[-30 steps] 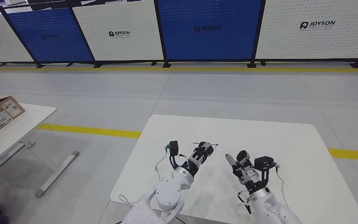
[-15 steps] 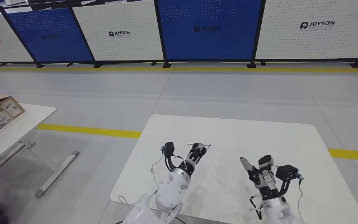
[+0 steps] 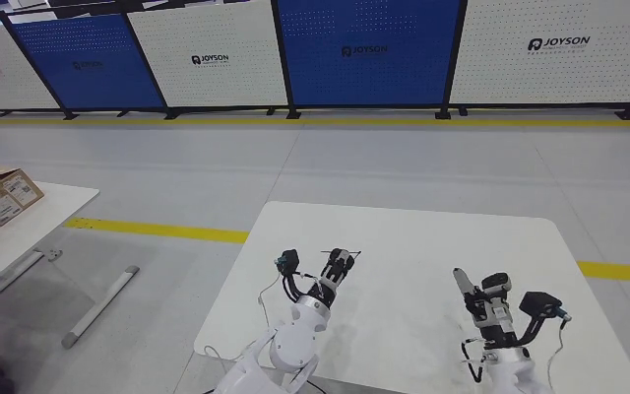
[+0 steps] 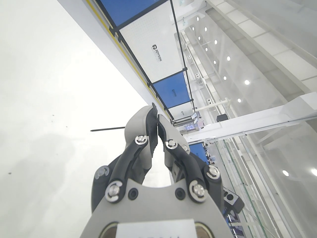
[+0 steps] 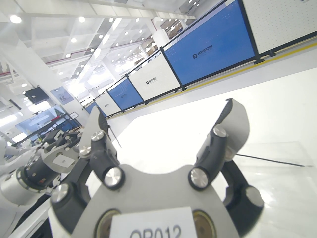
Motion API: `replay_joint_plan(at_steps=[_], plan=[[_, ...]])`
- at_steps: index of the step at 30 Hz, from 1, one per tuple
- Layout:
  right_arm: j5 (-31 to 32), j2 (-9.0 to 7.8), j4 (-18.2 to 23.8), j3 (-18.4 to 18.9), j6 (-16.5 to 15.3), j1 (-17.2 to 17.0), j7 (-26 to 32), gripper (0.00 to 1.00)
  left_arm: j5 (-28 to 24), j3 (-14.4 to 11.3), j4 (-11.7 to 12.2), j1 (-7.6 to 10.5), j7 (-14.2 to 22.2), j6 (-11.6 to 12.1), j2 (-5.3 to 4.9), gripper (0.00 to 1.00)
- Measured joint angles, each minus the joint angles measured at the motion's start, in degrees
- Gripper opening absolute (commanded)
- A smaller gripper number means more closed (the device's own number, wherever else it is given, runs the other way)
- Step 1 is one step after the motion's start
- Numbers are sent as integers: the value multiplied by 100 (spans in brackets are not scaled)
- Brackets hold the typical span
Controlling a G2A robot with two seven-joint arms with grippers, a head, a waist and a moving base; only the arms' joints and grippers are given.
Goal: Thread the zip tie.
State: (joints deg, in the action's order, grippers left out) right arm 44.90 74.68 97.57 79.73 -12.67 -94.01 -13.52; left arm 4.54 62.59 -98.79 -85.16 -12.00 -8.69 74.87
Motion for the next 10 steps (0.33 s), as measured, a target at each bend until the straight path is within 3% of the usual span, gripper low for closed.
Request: replay_joint_plan(at_steps=[10], plan=[[-492,15,86,701,760,-134,-495,100,297,119,256,-100,-704,-150,40,0]])
